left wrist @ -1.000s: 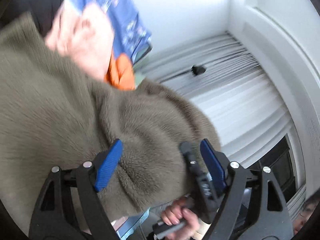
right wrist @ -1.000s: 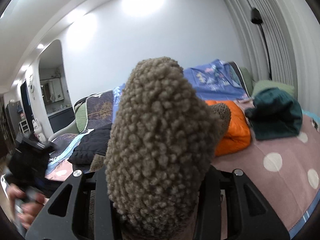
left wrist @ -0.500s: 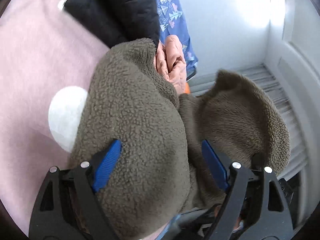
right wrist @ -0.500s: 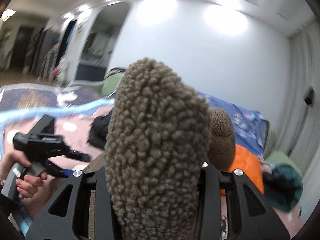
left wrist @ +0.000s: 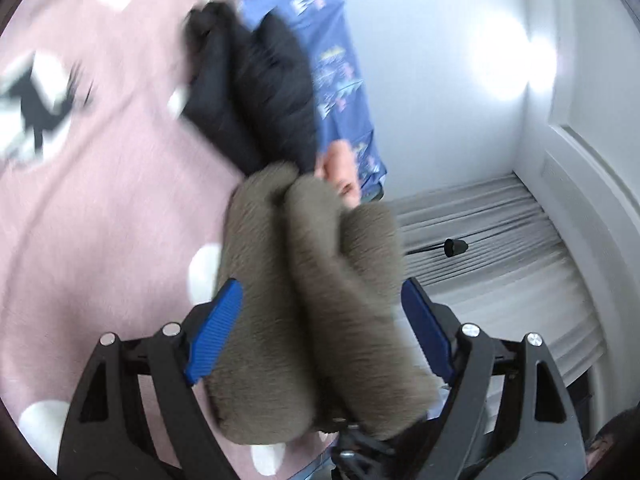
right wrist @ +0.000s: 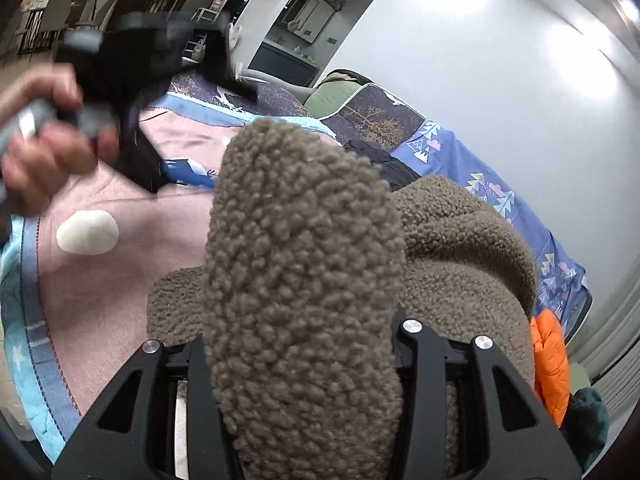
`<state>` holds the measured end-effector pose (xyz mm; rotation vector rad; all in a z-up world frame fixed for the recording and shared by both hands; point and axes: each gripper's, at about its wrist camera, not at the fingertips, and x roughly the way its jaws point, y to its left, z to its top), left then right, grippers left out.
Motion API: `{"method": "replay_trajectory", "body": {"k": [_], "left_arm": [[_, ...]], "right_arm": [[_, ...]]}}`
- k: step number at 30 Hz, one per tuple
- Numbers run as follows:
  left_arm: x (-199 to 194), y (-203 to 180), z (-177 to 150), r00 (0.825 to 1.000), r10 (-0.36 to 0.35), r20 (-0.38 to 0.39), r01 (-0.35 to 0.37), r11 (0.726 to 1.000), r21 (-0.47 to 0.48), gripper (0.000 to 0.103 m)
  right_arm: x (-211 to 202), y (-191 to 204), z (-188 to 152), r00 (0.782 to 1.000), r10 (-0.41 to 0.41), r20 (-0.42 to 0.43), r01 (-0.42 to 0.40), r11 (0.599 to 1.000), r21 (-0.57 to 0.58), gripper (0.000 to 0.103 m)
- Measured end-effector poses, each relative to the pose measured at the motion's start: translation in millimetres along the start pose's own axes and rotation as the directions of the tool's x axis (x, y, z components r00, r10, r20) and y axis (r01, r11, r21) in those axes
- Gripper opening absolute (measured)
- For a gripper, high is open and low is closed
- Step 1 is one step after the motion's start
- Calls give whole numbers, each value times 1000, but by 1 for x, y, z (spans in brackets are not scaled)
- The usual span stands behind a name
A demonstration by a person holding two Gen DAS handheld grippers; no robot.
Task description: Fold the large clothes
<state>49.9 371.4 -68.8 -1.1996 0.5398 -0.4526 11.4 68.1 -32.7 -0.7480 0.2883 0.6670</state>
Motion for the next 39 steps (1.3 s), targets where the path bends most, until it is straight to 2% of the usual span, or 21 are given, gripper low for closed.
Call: {"method": "replay_trajectory", "body": {"k": [2, 6, 9, 12, 13, 14, 15, 16, 17, 18, 19, 20, 22, 24, 26, 28, 29, 32, 34, 36, 39], "left_arm": [[-2, -36, 7, 1000, -13, -15, 14, 997, 74, 83], [35, -128, 3, 992, -1, -123, 34, 964, 262, 84], [89, -182, -1, 968, 26, -249, 58, 944, 325, 84], [168, -215, -9, 914, 156, -375, 18, 907, 420, 84], [198, -218, -12, 882, 229, -411, -10, 883, 470, 84], [225, -213, -16, 851, 296, -435, -43, 863, 503, 84], [237, -205, -20, 831, 330, -449, -66, 858, 509, 83], [261, -185, -19, 799, 391, -457, -121, 849, 515, 78], [272, -165, -17, 784, 439, -438, -177, 836, 520, 69], [278, -144, -10, 785, 465, -409, -233, 833, 501, 60], [271, -127, -6, 801, 427, -420, -225, 864, 450, 55], [265, -111, 5, 829, 360, -429, -203, 907, 369, 37], [248, -86, 23, 878, 243, -412, -150, 958, 246, 17], [227, -67, 34, 922, 190, -338, -134, 974, 182, 16], [208, -59, 37, 939, 195, -283, -145, 971, 188, 16], [187, -59, 36, 941, 265, -209, -208, 943, 260, 16], [184, -58, 38, 939, 277, -204, -218, 937, 272, 16], [175, -51, 42, 933, 302, -197, -245, 932, 268, 16], [176, -55, 40, 927, 326, -188, -265, 920, 288, 16], [186, -63, 35, 917, 360, -172, -293, 901, 321, 16], [180, -76, 31, 889, 438, -133, -363, 852, 377, 16]], "right_arm": [[3, 14, 7, 1000, -5, 2, 5, 1000, -5, 51], [3, 23, 16, 1000, 8, 4, -8, 1000, 29, 51], [8, 30, 21, 1000, 23, -11, -23, 1000, 5, 51], [5, 33, 17, 1000, 24, -2, -24, 1000, 18, 51], [2, 31, 16, 1000, 26, 5, -26, 999, 29, 51], [1, 31, 15, 1000, 28, 8, -29, 999, 38, 51], [-3, 30, 12, 1000, 27, 14, -28, 998, 56, 51], [-6, 30, 10, 1000, 20, 17, -21, 998, 65, 51], [-10, 28, 7, 1000, 9, 20, -10, 997, 74, 52], [-14, 26, 4, 1000, 7, 21, -9, 996, 84, 53], [-19, 22, -1, 1000, 12, 20, -14, 996, 91, 54], [-27, 19, -6, 999, 18, 30, -21, 995, 93, 54], [-39, 15, -9, 997, 55, 47, -60, 993, 106, 54], [-53, 8, -10, 989, 135, 61, -143, 978, 150, 54], [-72, -15, -12, 951, 279, 131, -305, 915, 263, 54], [-86, -46, -15, 890, 404, 211, -455, 815, 360, 53], [-91, -61, -17, 883, 398, 248, -467, 792, 394, 53], [-87, -122, -22, 911, 292, 292, -410, 727, 551, 51], [-58, -171, -26, 931, 252, 266, -366, 614, 699, 44], [-22, -208, -28, 950, 234, 205, -300, 520, 800, 38], [44, -245, -26, 966, 249, 68, -176, 443, 879, 31]]}}
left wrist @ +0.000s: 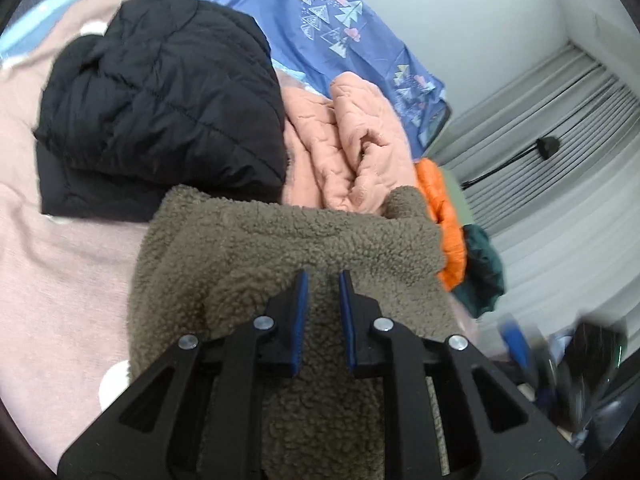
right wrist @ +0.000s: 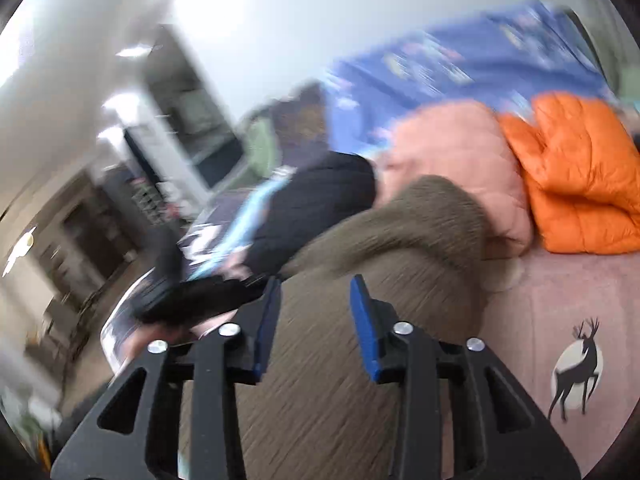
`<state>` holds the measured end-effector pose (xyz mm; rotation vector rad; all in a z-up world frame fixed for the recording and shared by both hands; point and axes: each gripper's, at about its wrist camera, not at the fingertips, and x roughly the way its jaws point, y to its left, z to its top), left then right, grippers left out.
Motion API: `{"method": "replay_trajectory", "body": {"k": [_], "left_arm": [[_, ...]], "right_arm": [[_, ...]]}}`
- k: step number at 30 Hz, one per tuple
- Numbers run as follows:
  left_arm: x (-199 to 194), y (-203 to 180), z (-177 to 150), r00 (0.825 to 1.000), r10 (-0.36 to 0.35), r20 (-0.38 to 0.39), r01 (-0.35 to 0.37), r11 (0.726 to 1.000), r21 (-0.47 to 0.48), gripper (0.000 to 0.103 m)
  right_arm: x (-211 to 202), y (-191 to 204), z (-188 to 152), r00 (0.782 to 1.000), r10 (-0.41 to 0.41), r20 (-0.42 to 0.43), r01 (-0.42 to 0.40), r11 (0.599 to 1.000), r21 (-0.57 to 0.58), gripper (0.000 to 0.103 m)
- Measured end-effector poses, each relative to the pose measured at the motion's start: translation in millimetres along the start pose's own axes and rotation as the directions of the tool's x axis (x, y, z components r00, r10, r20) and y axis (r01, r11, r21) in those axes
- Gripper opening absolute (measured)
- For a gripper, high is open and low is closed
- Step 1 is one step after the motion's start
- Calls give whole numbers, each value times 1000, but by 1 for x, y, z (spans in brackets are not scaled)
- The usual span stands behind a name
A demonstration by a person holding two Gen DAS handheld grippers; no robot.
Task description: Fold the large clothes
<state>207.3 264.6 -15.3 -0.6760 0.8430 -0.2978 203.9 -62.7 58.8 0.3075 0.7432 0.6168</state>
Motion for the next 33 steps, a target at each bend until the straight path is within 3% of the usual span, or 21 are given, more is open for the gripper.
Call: {"method": "replay_trajectory", "body": {"k": [3, 6, 10, 14, 15, 18, 21, 24, 29, 33], "left_arm": [[-9, -12, 2, 997, 80, 12, -80, 997, 19, 22], [-37, -31, 5, 990, 128, 64, -131, 991, 29, 36], [-66, -59, 13, 994, -6, 108, 12, 998, -61, 40], [-49, -80, 10, 993, -58, 100, 65, 995, -70, 41], [-40, -78, 10, 994, -34, 104, 41, 997, -66, 41], [-13, -46, 13, 982, 138, 127, -129, 989, -74, 41], [22, 6, 3, 995, 96, 25, -90, 979, -185, 32], [20, 16, -4, 996, 73, 56, -64, 985, -158, 32], [26, 23, -14, 993, 74, 94, -62, 991, -117, 33], [31, 34, -12, 995, 53, 81, -40, 987, -154, 33]], "right_arm": [[63, -13, 4, 986, -54, -155, 68, 994, 86, 31], [75, -11, -6, 980, -87, -180, 101, 992, 70, 31], [77, 22, -5, 963, -204, -178, 202, 979, -31, 32], [89, 41, -3, 955, -218, -199, 210, 976, -59, 32], [90, 40, -2, 956, -214, -200, 208, 977, -53, 32], [86, 13, -2, 971, -144, -191, 157, 986, 55, 31], [85, 16, -9, 971, -169, -171, 178, 983, 38, 32], [87, 28, -14, 966, -205, -156, 205, 979, -16, 33], [109, 17, -29, 958, -253, -133, 251, 968, -27, 33], [117, 7, -25, 963, -216, -164, 222, 975, 19, 33]]}}
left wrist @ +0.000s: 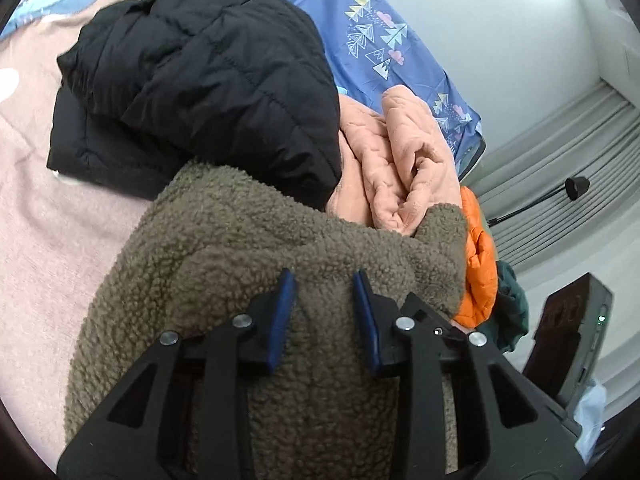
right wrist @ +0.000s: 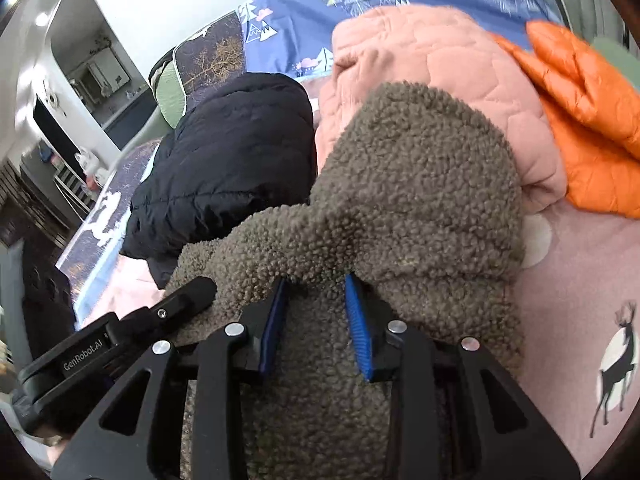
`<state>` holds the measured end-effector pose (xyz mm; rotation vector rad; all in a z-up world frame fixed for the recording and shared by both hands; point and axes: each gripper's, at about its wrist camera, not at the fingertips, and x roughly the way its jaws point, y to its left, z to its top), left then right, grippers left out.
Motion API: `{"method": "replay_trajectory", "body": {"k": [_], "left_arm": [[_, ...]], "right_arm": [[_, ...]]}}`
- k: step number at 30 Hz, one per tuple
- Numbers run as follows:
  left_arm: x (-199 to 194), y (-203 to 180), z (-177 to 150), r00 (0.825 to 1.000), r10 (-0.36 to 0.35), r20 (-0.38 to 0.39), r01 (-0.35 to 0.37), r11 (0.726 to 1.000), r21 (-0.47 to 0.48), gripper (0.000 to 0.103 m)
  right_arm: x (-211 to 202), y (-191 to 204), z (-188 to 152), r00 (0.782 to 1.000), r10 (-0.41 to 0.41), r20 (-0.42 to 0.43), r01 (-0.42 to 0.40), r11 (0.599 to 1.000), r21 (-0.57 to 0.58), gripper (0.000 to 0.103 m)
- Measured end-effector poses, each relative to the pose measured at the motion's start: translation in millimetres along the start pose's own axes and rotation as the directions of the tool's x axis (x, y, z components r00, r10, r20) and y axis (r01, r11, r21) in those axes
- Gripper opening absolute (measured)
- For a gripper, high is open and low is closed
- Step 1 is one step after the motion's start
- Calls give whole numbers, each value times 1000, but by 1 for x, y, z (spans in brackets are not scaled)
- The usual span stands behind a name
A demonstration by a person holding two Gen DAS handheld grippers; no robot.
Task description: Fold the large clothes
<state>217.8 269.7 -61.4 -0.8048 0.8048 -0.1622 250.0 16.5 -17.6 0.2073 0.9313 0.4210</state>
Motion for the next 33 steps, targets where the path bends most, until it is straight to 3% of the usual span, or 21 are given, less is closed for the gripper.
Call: {"method": "replay_trajectory", "body": {"k": [6, 7, 8, 10, 12, 15, 17, 21, 23, 25, 33], "left_arm": [[0, -9, 1, 1000, 29, -12, -29, 999, 20, 33], [-1, -11, 3, 1000, 13, -23, -13, 1000, 10, 32], [-3, -11, 5, 1000, -3, -29, 3, 1000, -2, 34], [-16, -15, 10, 997, -63, -33, 62, 998, -33, 44], [-32, -25, 9, 998, -69, -12, 69, 998, -5, 68], [-59, -49, -1, 999, 35, 17, -37, 989, 146, 83], [-68, -62, -12, 987, 159, 14, -157, 949, 273, 85], [-81, -63, -30, 962, 274, 1, -251, 881, 401, 87], [-85, -56, -35, 952, 306, -11, -274, 867, 416, 90], [-92, -46, -40, 948, 318, -31, -279, 870, 407, 91], [-108, -2, -48, 963, 242, -117, -199, 935, 293, 98]], "right_arm": [[-12, -7, 2, 999, 50, -4, -50, 998, 24, 35], [-15, -12, 4, 996, 91, -11, -91, 995, 40, 38], [-21, -18, 6, 988, 151, -14, -150, 987, 62, 48], [-44, -27, 7, 978, 207, 1, -207, 976, 69, 52], [-68, -34, 3, 983, 180, 37, -182, 982, 54, 68], [-100, -50, -12, 990, 109, 89, -110, 994, 10, 79], [-107, -67, -26, 993, 96, 68, -98, 995, 15, 80], [-114, -93, -50, 993, 118, 29, -119, 992, 39, 85], [-118, -100, -59, 990, 137, 24, -137, 990, 40, 86], [-121, -106, -69, 983, 183, 5, -183, 982, 54, 86], [-109, -114, -78, 947, 318, -38, -311, 941, 135, 88]]}}
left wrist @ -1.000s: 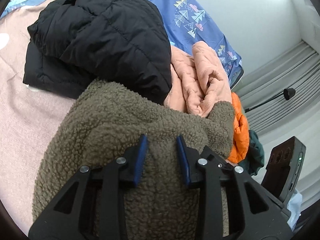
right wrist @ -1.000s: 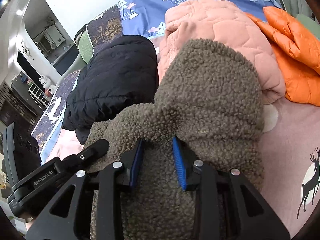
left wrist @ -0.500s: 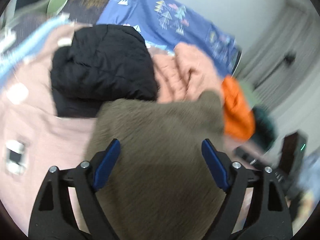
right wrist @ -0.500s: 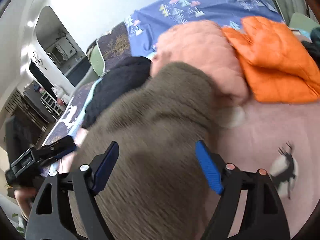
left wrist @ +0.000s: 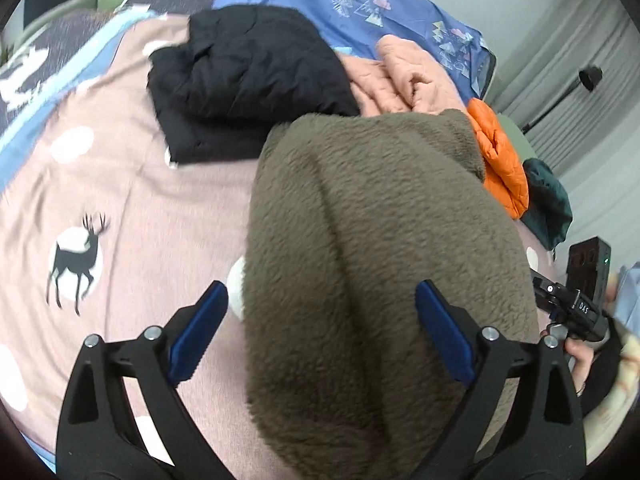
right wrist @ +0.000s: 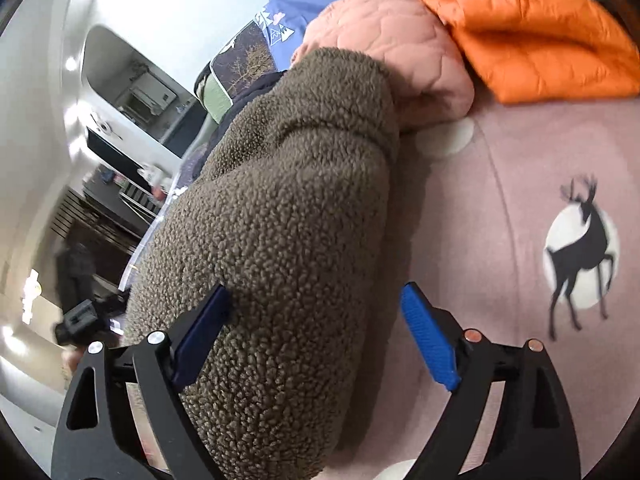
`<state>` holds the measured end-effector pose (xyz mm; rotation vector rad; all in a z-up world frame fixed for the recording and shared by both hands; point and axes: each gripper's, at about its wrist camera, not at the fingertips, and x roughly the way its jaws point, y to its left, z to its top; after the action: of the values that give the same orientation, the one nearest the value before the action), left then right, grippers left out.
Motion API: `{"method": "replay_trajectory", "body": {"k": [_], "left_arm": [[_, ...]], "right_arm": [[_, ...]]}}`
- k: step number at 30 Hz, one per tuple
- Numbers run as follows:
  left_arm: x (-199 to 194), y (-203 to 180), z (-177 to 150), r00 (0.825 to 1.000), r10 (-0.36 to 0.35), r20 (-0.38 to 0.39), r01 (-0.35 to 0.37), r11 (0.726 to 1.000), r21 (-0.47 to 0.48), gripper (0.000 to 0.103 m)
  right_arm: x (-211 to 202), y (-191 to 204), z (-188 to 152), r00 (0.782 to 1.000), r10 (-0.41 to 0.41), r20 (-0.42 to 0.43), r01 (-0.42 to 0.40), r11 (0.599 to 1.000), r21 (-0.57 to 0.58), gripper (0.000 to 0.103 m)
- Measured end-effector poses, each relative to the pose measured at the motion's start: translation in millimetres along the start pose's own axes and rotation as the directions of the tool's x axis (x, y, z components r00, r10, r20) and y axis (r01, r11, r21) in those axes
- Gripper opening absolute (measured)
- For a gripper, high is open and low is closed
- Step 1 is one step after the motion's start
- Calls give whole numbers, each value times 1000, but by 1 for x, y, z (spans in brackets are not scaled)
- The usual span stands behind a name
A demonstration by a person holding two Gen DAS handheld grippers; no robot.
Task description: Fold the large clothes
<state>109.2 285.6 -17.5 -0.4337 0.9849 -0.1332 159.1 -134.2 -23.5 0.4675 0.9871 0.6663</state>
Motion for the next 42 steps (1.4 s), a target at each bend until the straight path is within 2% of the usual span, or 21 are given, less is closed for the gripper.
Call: {"method": "replay_trajectory", "body": {"k": [3, 5, 7, 9, 15, 19, 22, 25, 27, 29, 31, 33, 35, 38, 42], "left_arm": [[6, 10, -7, 999, -51, -14, 51, 998, -37, 100], [11, 18, -11, 995, -100, -16, 99, 993, -69, 101], [18, 28, -13, 983, -180, -27, 176, 977, -125, 101], [24, 35, -15, 972, -234, -37, 225, 961, -163, 101], [51, 52, -26, 918, -391, -66, 360, 892, -273, 101], [69, 54, -32, 865, -498, -56, 456, 828, -326, 101], [78, 45, -32, 850, -526, -30, 491, 811, -317, 100], [79, 39, -32, 839, -545, 4, 518, 795, -316, 90], [70, 35, -36, 847, -531, 15, 512, 808, -292, 83], [56, 28, -41, 857, -515, 24, 504, 826, -251, 77], [43, 24, -41, 856, -516, 34, 509, 830, -229, 74], [32, 20, -42, 841, -538, 45, 534, 817, -216, 70], [20, 14, -42, 817, -573, 66, 574, 795, -196, 68], [2, 6, -37, 793, -601, 101, 609, 777, -160, 68], [-5, 2, -35, 795, -597, 105, 607, 784, -134, 68]], "right_arm": [[3, -5, -4, 998, 60, -22, -60, 998, 19, 89], [9, -9, -6, 990, 135, -49, -133, 990, 39, 91], [18, -15, -10, 974, 208, -86, -202, 977, 74, 94], [24, -22, -12, 970, 227, -91, -219, 971, 97, 102], [43, -31, -17, 935, 340, -97, -321, 931, 172, 102], [54, -33, -19, 918, 388, -77, -369, 910, 189, 102], [58, -31, -19, 918, 392, -59, -374, 906, 197, 102], [55, -27, -21, 915, 402, -36, -389, 901, 193, 100], [49, -22, -22, 912, 408, -26, -399, 902, 163, 93], [43, -4, -31, 905, 426, -10, -421, 897, 133, 91], [37, 3, -33, 893, 450, 5, -448, 887, 113, 90], [30, 10, -34, 882, 472, 15, -471, 877, 92, 90], [21, 18, -36, 866, 500, 25, -500, 863, 71, 90], [15, 30, -35, 850, 526, 30, -527, 848, 54, 90], [5, 39, -37, 851, 524, 37, -525, 851, 31, 90]]}}
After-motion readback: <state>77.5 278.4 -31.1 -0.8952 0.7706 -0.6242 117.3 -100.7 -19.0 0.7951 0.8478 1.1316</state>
